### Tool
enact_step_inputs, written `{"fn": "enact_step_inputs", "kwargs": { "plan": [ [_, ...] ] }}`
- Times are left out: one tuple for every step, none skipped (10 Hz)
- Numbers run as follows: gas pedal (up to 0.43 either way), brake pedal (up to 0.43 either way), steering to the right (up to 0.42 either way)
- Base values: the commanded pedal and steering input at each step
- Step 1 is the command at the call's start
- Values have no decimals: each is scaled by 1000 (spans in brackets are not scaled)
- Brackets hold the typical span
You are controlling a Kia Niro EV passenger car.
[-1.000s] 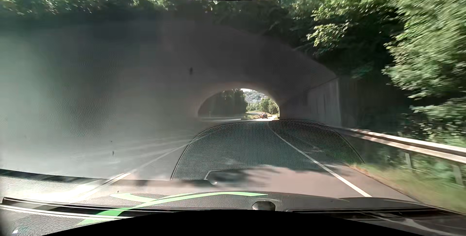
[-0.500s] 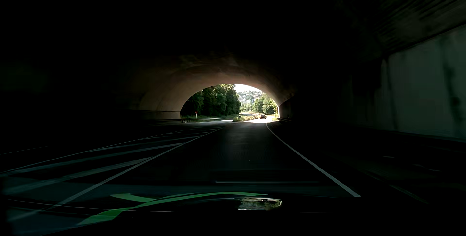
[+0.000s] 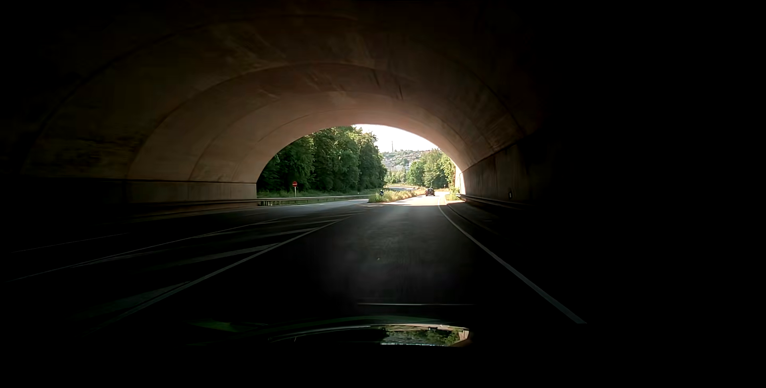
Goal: Follow the waypoints while adhering to traffic rules and regulations
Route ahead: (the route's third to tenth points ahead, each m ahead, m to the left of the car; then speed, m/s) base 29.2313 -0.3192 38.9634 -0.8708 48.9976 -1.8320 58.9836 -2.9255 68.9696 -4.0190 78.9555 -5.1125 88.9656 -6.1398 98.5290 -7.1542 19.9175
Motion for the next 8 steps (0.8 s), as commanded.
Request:
{"fn": "enact_step_inputs", "kwargs": {
  "plan": [
    [110, 0, 10],
    [118, 0, 10],
    [130, 0, 10],
    [130, 0, 10],
    [118, 0, 10],
    [118, 0, 10],
    [98, 0, 10],
    [87, 0, 10]
  ]
}}
